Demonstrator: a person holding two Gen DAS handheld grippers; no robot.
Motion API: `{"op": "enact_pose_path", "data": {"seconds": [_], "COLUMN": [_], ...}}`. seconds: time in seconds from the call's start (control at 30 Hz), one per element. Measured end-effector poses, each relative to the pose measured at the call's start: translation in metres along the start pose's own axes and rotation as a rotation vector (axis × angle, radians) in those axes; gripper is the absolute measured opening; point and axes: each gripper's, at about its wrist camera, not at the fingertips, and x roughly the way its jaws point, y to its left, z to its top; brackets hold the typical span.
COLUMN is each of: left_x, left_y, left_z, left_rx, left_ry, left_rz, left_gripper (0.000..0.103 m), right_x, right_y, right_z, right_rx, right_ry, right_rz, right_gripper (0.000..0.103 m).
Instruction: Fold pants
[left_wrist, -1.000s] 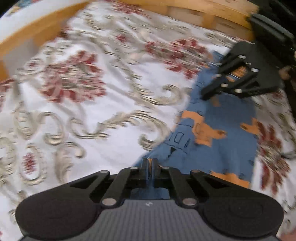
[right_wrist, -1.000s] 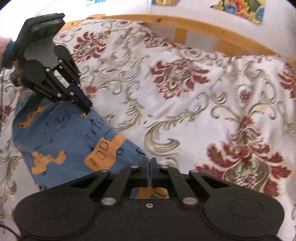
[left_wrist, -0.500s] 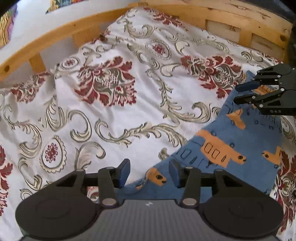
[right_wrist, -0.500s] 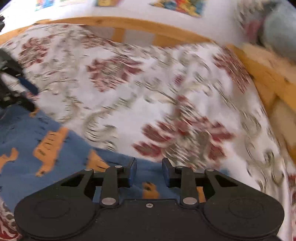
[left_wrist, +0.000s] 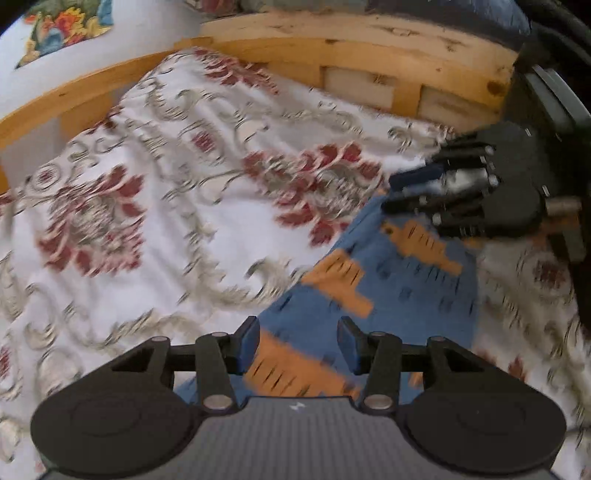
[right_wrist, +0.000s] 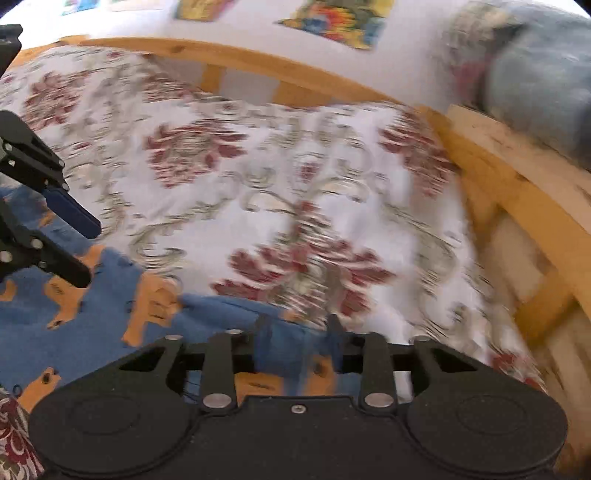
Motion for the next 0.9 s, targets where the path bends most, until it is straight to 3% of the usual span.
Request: {"op": "enact_pose_path", "data": {"seconds": [0.2, 0.27, 0.37, 0.53, 0.63, 0.67, 0.73, 0.83, 0.9], "left_x": [0.042, 0.057, 0.074, 0.101, 0.122, 0.126, 0.131, 0.134, 0.133], "left_y": [0.003, -0.003, -0.021, -0.057, -0.076, -0.081, -0.087, -0.089, -0.087], "left_z": [0.054, 0.075, 0.102, 0.136, 0.141, 0.139, 0.135, 0.131, 0.131], "left_rx": [-0.071, -0.048, 0.024, 0.129, 0.194, 0.206, 0.209, 0.2, 0.175], "left_ry": [-0.01, -0.005, 0.027, 0.084, 0.144, 0.148, 0.144, 0.129, 0.122], "left_rz": [-0.086, -0.115, -0.146, -0.195, -0.196, -0.197, -0.203, -0.186, -0.186], "left_gripper": [0.052, 0.052, 0.052, 0.05, 0.031, 0.03, 0.028, 0.015, 0.012], "right_x": [-0.053, -0.056, -0.056, -0.054, -0.058, -0.06, -0.057, -0.053, -0.051], "right_y": [-0.02, -0.017, -0.015, -0.012, -0.006, -0.004, -0.003, -0.001, -0.003], "right_z": [-0.044, -0.059, -0.069, -0.08, -0.079, -0.078, -0.079, -0.078, -0.077], "right_rx": [0.328, 0.37, 0.422, 0.412, 0.379, 0.367, 0.359, 0.341, 0.335], "right_ry": [-0.011, -0.017, -0.014, 0.006, -0.006, -0.01, -0.005, 0.004, 0.0], "right_rz": [-0.096, -0.133, -0.114, -0.097, -0.099, -0.102, -0.109, -0.134, -0.153], "right_gripper": [0.05, 0.048, 0.039, 0.039, 0.038, 0.038, 0.029, 0.011, 0.007]}}
